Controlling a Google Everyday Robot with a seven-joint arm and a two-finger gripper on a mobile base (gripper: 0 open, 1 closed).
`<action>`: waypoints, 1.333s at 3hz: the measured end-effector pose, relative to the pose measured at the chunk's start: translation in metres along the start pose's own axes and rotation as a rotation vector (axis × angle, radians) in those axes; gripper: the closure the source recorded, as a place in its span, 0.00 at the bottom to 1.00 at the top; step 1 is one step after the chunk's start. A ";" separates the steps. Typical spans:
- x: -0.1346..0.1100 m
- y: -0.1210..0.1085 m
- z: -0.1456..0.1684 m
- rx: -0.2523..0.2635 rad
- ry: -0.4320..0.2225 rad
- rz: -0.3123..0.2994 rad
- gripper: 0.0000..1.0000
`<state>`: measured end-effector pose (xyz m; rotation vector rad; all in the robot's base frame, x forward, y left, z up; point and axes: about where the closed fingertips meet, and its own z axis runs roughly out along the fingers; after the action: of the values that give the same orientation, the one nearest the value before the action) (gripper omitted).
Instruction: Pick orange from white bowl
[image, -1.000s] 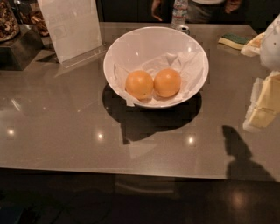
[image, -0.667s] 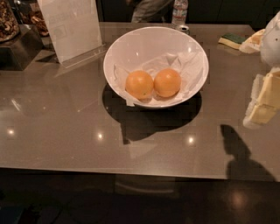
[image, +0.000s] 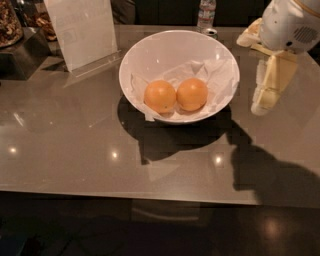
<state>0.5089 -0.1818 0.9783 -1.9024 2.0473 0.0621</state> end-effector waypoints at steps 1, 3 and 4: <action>-0.026 -0.035 0.027 -0.047 -0.058 -0.051 0.00; -0.029 -0.048 0.029 0.001 -0.089 -0.034 0.00; -0.039 -0.057 0.047 -0.021 -0.148 -0.027 0.00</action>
Offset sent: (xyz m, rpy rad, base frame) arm 0.0368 0.0252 -0.0097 0.0425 0.0239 0.0659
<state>0.5768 -0.1374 0.9562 -1.8774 1.9311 0.2118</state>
